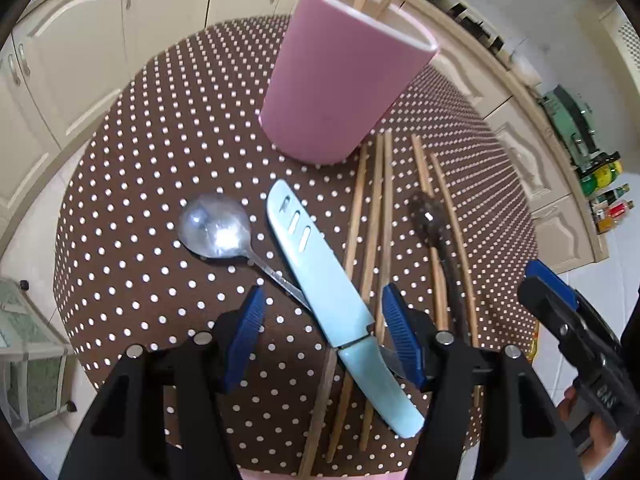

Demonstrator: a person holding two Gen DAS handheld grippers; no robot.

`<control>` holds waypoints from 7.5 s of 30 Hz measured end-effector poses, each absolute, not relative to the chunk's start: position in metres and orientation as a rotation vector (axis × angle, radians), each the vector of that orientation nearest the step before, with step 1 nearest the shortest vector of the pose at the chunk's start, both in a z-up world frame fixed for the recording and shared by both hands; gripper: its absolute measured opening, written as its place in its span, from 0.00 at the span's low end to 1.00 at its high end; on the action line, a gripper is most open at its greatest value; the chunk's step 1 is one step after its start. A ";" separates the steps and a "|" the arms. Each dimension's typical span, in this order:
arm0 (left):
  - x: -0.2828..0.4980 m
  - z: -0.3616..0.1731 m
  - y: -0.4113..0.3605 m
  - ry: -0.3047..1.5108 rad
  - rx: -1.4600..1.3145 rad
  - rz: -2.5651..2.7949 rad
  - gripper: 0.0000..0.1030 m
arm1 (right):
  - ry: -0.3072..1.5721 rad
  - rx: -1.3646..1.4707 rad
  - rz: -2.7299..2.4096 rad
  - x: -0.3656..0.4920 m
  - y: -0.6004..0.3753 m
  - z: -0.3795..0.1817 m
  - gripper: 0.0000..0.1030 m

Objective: Organize utensils
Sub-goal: 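Grasp the light blue knife with the left tool while the right tool approaches the chopsticks, then grasp a wooden chopstick with the right tool while the left tool lifts the knife, then insert the knife with the left tool while the right tool inserts the chopstick into the pink cup, then grasp the silver spoon with the left tool while the right tool approaches the black-handled utensil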

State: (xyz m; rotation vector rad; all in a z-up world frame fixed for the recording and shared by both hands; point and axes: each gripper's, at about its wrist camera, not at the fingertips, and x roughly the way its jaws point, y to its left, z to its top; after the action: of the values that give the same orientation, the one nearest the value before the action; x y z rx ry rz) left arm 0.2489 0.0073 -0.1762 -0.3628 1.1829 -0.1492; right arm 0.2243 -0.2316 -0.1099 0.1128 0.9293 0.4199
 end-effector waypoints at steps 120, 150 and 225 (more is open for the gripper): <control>0.279 0.015 0.044 0.670 -0.184 -0.252 0.05 | 0.151 0.327 0.510 0.334 -0.135 -0.010 0.07; 0.287 -0.024 0.038 0.736 -0.139 -0.171 0.31 | 0.174 0.216 0.505 0.301 -0.139 -0.037 0.07; 0.239 -0.152 0.006 1.106 -0.193 -0.036 0.56 | 0.645 0.184 0.325 0.219 -0.247 -0.119 0.62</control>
State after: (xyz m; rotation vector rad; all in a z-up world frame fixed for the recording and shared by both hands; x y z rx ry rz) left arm 0.2390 0.0059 -0.1519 -0.1933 1.1064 -0.0364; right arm 0.2194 -0.2475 -0.1189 0.1835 0.6448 0.3252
